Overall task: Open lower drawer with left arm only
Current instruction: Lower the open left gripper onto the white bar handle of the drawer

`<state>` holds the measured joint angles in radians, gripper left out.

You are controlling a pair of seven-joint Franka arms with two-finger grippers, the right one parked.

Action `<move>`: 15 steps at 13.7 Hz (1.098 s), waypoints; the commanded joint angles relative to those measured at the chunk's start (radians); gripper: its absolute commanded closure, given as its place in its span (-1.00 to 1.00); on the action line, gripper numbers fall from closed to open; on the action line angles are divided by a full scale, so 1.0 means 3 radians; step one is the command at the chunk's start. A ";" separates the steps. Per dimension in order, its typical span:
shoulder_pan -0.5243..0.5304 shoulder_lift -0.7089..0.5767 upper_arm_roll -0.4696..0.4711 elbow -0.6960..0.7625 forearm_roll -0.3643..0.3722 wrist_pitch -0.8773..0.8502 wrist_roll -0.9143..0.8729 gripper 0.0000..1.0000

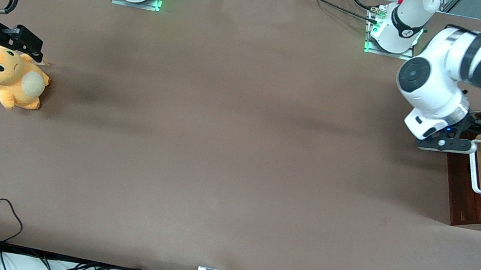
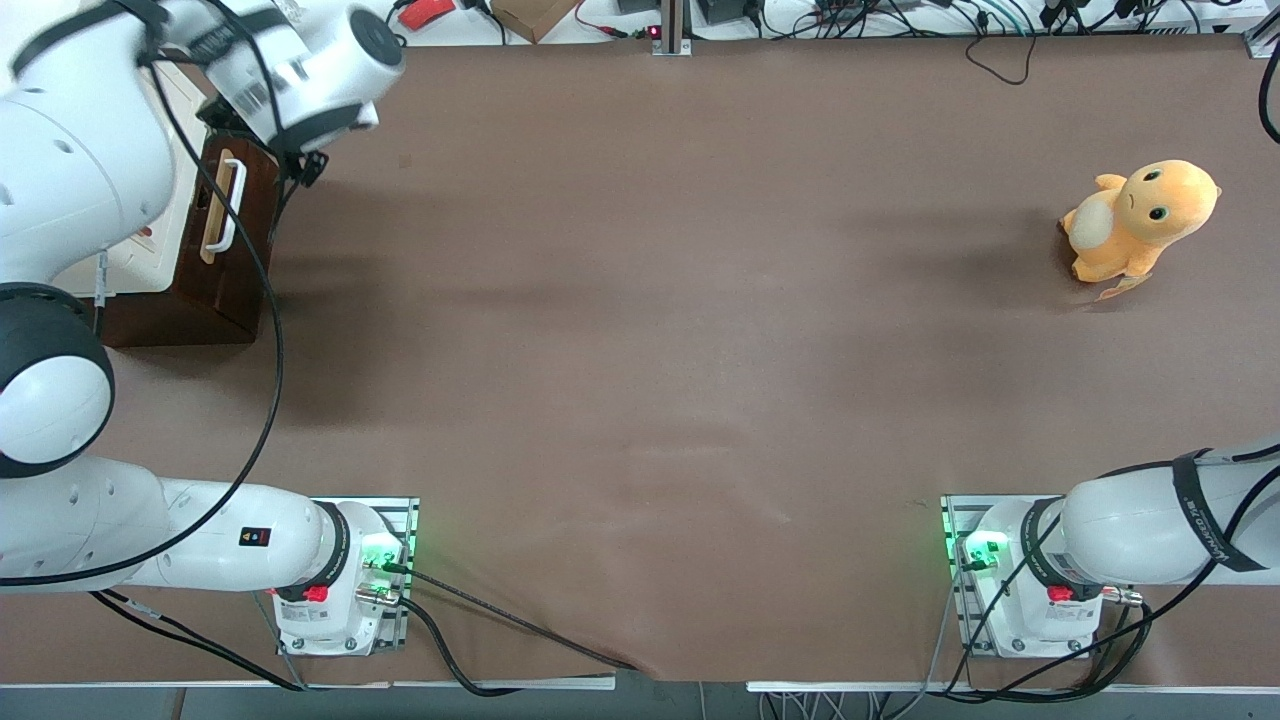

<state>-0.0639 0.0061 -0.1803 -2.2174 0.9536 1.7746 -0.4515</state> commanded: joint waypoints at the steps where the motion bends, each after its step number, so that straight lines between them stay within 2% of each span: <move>1: -0.0033 0.0127 0.0003 -0.0160 0.0414 -0.0065 -0.0294 -1.00; 3: -0.0083 0.0281 0.0003 -0.0197 0.0803 -0.0310 -0.0448 -1.00; 8: -0.0063 0.0322 -0.0002 -0.0130 0.0830 -0.0311 -0.0448 -1.00; 12: -0.0094 0.0634 0.0003 -0.0176 0.0907 -0.0367 -0.0846 -1.00; 15: -0.0084 0.0914 0.0008 -0.0186 0.1208 -0.0520 -0.1213 -1.00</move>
<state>-0.0823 0.2109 -0.1815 -2.2820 1.2492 1.6663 -0.7193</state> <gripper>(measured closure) 0.000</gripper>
